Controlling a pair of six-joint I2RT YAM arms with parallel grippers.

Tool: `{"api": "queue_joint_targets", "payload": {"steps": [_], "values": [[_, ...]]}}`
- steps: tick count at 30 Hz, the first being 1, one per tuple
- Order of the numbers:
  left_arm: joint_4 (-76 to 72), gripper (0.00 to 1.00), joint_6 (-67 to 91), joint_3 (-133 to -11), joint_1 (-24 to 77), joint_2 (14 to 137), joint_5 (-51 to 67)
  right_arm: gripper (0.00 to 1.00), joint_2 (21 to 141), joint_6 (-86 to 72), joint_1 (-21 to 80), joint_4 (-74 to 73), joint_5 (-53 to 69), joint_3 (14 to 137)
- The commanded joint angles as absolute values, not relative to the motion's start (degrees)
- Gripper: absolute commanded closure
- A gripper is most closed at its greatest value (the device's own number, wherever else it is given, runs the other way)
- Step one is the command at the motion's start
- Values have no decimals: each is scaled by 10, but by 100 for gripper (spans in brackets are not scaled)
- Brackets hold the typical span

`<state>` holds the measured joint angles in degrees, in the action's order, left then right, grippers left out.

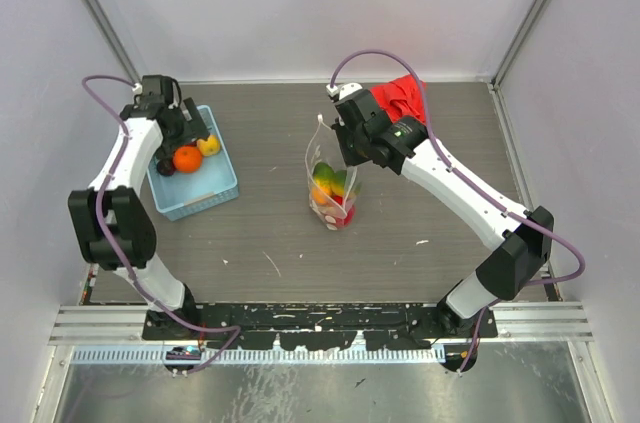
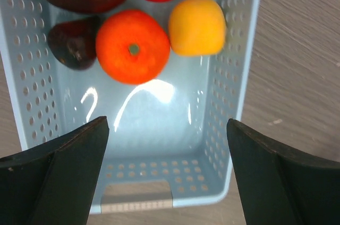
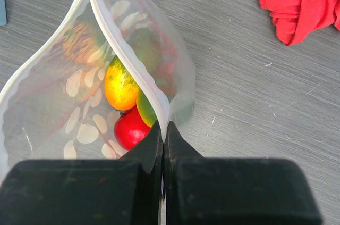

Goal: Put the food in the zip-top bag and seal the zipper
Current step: Move the bin to the center of the board, then pick up the fake fruit from the bin.

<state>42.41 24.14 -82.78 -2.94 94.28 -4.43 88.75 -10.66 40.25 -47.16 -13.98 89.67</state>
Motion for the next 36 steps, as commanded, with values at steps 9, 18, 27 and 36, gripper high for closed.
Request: {"api": "queue_joint_targets", "payload": {"steps": [9,18,27,36], "values": [[432,17,200,-957,-63,1103,-66,100,857,-100,400,-450,-137,897],[451,15,196,-981,-79,1168,-45,100,866,-100,399,-451,-139,900],[462,13,195,-980,-79,1197,-18,100,876,-101,399,-451,-136,904],[461,18,194,-980,-79,1202,-5,100,876,-101,399,-451,-138,899]]}}
